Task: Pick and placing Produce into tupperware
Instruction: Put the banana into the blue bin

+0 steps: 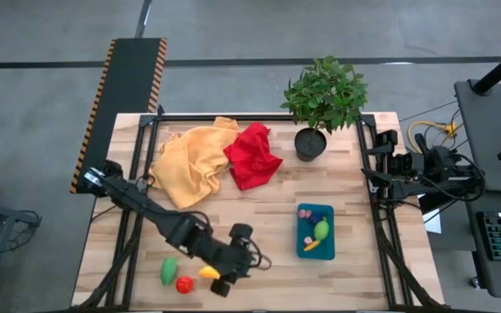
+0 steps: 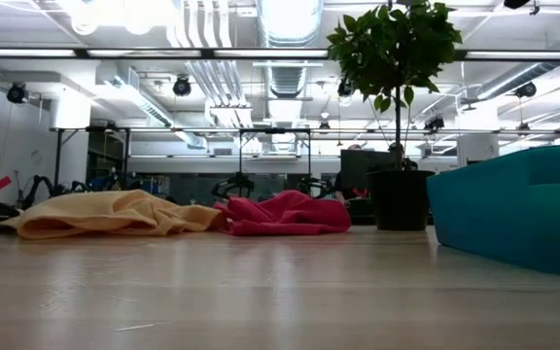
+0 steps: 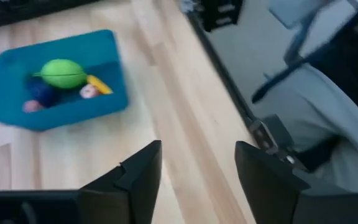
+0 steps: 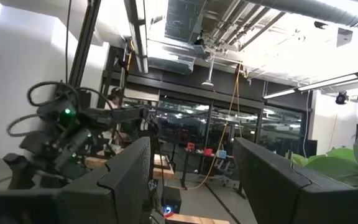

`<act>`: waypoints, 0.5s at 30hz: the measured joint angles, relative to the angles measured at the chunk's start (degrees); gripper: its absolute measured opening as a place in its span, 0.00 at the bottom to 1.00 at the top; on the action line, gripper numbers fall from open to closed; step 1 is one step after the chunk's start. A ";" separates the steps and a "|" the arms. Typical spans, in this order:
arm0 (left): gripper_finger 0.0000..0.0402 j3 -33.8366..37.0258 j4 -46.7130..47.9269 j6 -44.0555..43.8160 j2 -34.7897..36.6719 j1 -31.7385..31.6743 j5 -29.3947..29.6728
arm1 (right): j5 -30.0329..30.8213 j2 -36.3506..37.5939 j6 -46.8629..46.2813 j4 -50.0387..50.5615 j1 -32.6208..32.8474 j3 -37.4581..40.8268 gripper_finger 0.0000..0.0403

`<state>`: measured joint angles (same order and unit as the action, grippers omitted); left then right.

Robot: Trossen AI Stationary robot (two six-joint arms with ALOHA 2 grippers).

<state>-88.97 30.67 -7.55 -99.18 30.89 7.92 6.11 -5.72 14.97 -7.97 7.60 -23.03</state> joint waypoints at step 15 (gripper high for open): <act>0.73 0.11 9.02 -10.52 0.00 0.32 -0.97 | 0.00 0.00 0.25 -0.83 0.00 0.00 0.56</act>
<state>-88.86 39.69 -18.07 -99.18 31.21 6.95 6.11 -5.72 15.22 -8.80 7.60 -23.03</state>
